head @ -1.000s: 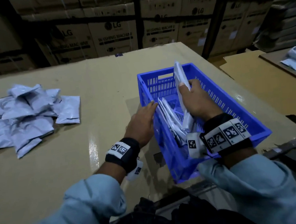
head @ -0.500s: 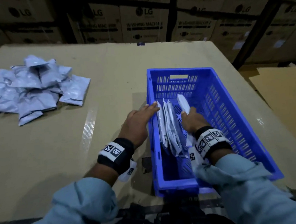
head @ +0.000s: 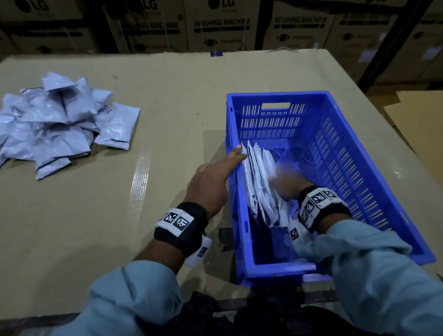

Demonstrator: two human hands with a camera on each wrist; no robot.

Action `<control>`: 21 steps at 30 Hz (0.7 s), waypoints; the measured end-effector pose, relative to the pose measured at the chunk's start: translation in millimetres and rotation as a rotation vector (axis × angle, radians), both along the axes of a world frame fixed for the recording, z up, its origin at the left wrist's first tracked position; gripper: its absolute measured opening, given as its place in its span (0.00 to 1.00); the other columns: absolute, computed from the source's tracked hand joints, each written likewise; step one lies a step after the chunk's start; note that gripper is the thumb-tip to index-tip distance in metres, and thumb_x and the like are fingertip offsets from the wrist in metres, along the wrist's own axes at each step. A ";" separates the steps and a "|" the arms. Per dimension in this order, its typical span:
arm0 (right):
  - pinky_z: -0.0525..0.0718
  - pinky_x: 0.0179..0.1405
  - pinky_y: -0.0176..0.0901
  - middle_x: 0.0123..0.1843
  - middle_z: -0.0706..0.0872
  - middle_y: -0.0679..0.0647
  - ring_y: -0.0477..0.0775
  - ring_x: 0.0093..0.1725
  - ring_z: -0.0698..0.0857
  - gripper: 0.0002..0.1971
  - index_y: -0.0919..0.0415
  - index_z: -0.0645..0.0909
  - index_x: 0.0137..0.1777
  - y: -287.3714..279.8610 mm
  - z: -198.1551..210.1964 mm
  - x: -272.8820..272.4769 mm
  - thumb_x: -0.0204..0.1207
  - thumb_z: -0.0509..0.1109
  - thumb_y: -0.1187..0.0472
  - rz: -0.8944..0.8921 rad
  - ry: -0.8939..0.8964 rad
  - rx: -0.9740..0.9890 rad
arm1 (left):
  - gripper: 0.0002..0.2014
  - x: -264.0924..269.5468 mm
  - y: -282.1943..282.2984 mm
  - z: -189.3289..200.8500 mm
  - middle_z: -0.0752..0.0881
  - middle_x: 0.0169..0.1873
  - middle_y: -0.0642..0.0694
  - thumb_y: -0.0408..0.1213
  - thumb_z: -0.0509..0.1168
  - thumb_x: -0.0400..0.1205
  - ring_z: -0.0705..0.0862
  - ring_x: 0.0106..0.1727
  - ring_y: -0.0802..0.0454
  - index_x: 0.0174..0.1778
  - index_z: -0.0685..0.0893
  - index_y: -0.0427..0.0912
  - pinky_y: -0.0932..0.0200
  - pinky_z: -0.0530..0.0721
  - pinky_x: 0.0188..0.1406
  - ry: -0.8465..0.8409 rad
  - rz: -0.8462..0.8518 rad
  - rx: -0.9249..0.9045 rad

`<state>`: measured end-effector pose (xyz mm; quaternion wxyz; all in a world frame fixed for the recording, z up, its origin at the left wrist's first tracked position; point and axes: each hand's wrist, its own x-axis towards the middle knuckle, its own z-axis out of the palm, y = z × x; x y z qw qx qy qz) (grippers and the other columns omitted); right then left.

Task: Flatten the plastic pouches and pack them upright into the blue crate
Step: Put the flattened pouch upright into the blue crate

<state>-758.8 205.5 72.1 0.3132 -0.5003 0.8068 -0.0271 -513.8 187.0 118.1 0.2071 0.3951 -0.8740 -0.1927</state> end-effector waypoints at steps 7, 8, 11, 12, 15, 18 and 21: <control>0.81 0.59 0.54 0.66 0.83 0.64 0.65 0.61 0.81 0.28 0.65 0.76 0.68 1.4 -0.5 -1.7 0.84 0.67 0.39 -0.111 0.038 -0.112 | 0.44 2.8 -5.2 -2.9 0.64 0.85 0.66 0.17 0.57 0.74 0.85 0.50 0.41 0.85 0.70 0.56 0.59 0.74 0.51 -0.009 -0.031 0.024; 0.81 0.56 0.53 0.63 0.84 0.63 0.64 0.58 0.82 0.27 0.64 0.77 0.65 2.0 -0.9 -2.5 0.84 0.67 0.39 -0.116 0.029 -0.118 | 0.43 3.5 -6.1 -2.7 0.65 0.85 0.66 0.18 0.57 0.74 0.85 0.48 0.41 0.85 0.70 0.56 0.59 0.75 0.50 -0.009 -0.039 0.019; 0.81 0.56 0.51 0.61 0.85 0.61 0.64 0.58 0.83 0.24 0.62 0.80 0.60 2.8 -1.0 -3.8 0.83 0.68 0.39 -0.110 0.009 -0.145 | 0.43 4.1 -9.0 -3.9 0.64 0.85 0.66 0.19 0.56 0.74 0.85 0.45 0.41 0.84 0.70 0.57 0.57 0.78 0.48 -0.023 -0.047 0.010; 0.81 0.57 0.52 0.62 0.85 0.61 0.64 0.60 0.82 0.24 0.62 0.81 0.60 2.9 0.0 -3.6 0.83 0.68 0.39 -0.103 0.009 -0.147 | 0.44 4.0 -10.3 -5.7 0.64 0.85 0.67 0.18 0.56 0.73 0.85 0.45 0.42 0.84 0.70 0.58 0.56 0.79 0.49 -0.034 -0.043 0.010; 0.80 0.59 0.51 0.62 0.85 0.60 0.64 0.62 0.83 0.24 0.63 0.84 0.59 2.1 0.5 -5.6 0.84 0.68 0.40 -0.094 -0.003 -0.155 | 0.44 4.2 -12.2 -10.6 0.61 0.86 0.68 0.19 0.57 0.75 0.85 0.46 0.45 0.86 0.67 0.60 0.55 0.81 0.53 -0.066 -0.042 -0.006; 0.83 0.61 0.57 0.56 0.86 0.58 0.62 0.55 0.84 0.20 0.62 0.84 0.50 -0.6 -5.2 -9.3 0.86 0.66 0.43 -0.113 -0.087 -0.177 | 0.44 4.2 -14.5 -13.5 0.58 0.87 0.67 0.20 0.57 0.78 0.85 0.50 0.46 0.88 0.63 0.61 0.51 0.82 0.57 -0.088 -0.057 -0.003; 0.84 0.63 0.63 0.48 0.84 0.54 0.60 0.50 0.82 0.16 0.57 0.80 0.42 -1.5 -9.0 -9.1 0.87 0.66 0.47 -0.107 -0.147 -0.190 | 0.45 3.7 -16.1 -12.5 0.56 0.87 0.67 0.20 0.57 0.77 0.85 0.50 0.46 0.88 0.60 0.61 0.50 0.83 0.57 -0.112 -0.065 -0.012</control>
